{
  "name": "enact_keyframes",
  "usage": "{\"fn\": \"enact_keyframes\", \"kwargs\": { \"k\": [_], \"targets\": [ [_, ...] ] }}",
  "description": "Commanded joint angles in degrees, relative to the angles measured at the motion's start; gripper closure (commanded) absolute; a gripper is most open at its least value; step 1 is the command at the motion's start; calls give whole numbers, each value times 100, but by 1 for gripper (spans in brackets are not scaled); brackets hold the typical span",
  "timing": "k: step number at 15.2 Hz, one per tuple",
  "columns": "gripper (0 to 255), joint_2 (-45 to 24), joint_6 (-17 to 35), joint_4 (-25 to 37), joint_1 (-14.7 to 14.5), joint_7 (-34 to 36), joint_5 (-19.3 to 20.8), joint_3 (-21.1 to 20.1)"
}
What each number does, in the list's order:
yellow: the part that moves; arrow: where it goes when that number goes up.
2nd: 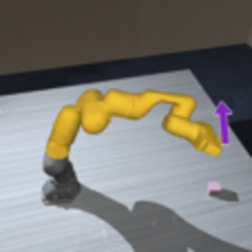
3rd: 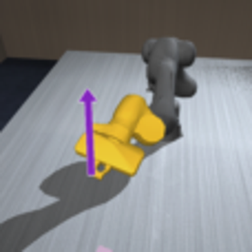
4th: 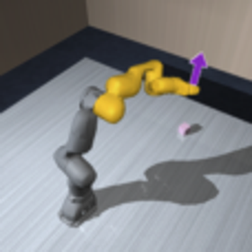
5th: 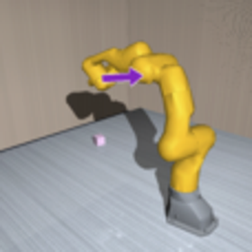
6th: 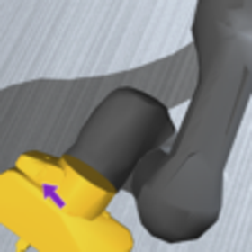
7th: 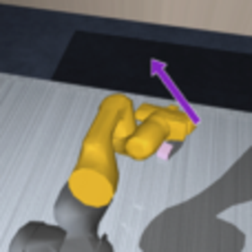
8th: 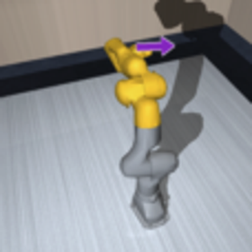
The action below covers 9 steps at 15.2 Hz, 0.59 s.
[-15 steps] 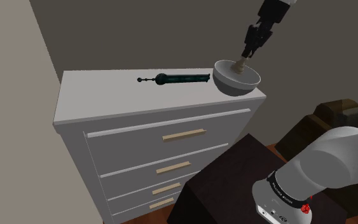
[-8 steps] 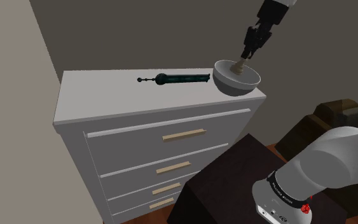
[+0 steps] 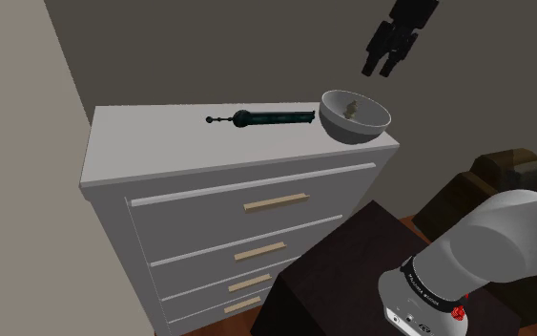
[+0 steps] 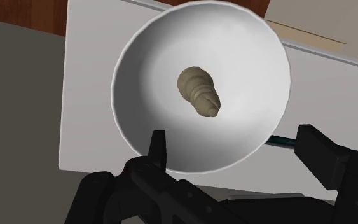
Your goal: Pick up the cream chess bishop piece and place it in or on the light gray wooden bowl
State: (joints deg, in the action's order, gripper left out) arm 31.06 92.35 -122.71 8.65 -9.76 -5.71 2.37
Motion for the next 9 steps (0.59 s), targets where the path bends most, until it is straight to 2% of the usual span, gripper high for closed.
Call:
{"fn": "enact_keyframes", "kwargs": {
  "k": [1,2,9],
  "targets": [
    [0,-72,-342,409,6,-2,13,33],
    [0,-116,-488,598,7,-1,17,46],
    [0,-116,-488,598,7,-1,17,46]
  ]
}}
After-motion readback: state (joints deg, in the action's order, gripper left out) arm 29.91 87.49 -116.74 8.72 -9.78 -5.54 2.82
